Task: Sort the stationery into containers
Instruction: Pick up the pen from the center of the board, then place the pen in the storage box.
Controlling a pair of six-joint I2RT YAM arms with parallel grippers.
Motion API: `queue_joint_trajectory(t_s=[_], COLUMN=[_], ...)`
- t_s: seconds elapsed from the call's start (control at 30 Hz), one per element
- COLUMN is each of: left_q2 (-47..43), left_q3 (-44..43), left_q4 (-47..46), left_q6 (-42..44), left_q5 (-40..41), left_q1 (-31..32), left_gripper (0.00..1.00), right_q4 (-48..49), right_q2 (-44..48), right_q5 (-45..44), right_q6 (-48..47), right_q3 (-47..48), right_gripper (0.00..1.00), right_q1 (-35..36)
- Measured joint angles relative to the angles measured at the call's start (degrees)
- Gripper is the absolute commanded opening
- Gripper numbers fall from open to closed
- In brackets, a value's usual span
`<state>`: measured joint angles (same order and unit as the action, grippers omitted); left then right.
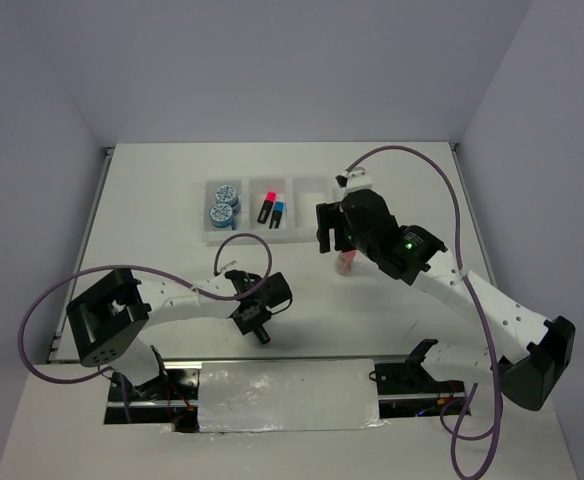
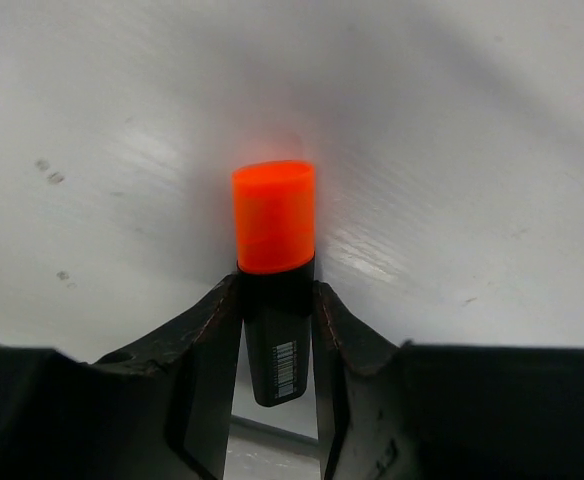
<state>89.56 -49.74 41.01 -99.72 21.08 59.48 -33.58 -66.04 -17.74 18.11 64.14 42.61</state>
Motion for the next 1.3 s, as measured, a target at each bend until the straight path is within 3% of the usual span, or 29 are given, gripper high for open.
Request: queue_joint_trajectory(t_s=[0.13, 0.3, 0.6, 0.77, 0.9, 1.07, 1.13, 1.17, 1.3], left_q2=[0.50, 1.11, 10.78, 21.68, 27.67, 29.94, 29.97, 29.99, 30.08], left_q3=[-1.49, -11.17, -32.39, -46.56, -52.81, -52.68, -52.15, -52.15, -52.15], left_q4=[-1.49, -2.82, -16.06, -17.11, -16.46, -15.41, -15.45, -15.47, -15.76], left_q6=[6.95, 24.87, 59.30, 69.42, 72.30, 72.98, 73.02, 73.05, 73.85], left_q5=[2.47, 9.03, 5.49, 3.69, 2.89, 2.60, 2.60, 2.60, 2.60], left_q1=[-0.13, -2.71, -18.53, -22.86, -24.96, -27.39, -27.93, -27.98, -27.71], left_gripper=[0.00, 0.00, 0.00, 0.00, 0.06, 0.27, 0.43, 0.55, 0.77], right_q4=[0.00, -0.52, -1.95, -3.17, -3.43, -4.44, -5.03, -5.18, -5.35], right_q2=[2.19, 5.55, 9.18, 9.84, 12.00, 14.34, 14.62, 14.64, 15.30], right_q5=[0.04, -0.11, -1.11, -0.90, -0.50, -0.96, -1.22, -1.40, -1.53], right_q6=[0.00, 0.00, -0.20, -0.24, -0.26, -0.87, -1.09, -1.09, -0.87], right_q3=[-0.17, -0.94, -0.94, -0.94, -1.60, -1.68, -1.68, -1.75, -3.34], right_gripper=[0.83, 0.83, 0.85, 0.85, 0.85, 0.86, 0.86, 0.86, 0.91], right_q1=[-0.04, -0.98, -2.82, -3.04, -3.15, -3.19, -3.23, -3.23, -3.28])
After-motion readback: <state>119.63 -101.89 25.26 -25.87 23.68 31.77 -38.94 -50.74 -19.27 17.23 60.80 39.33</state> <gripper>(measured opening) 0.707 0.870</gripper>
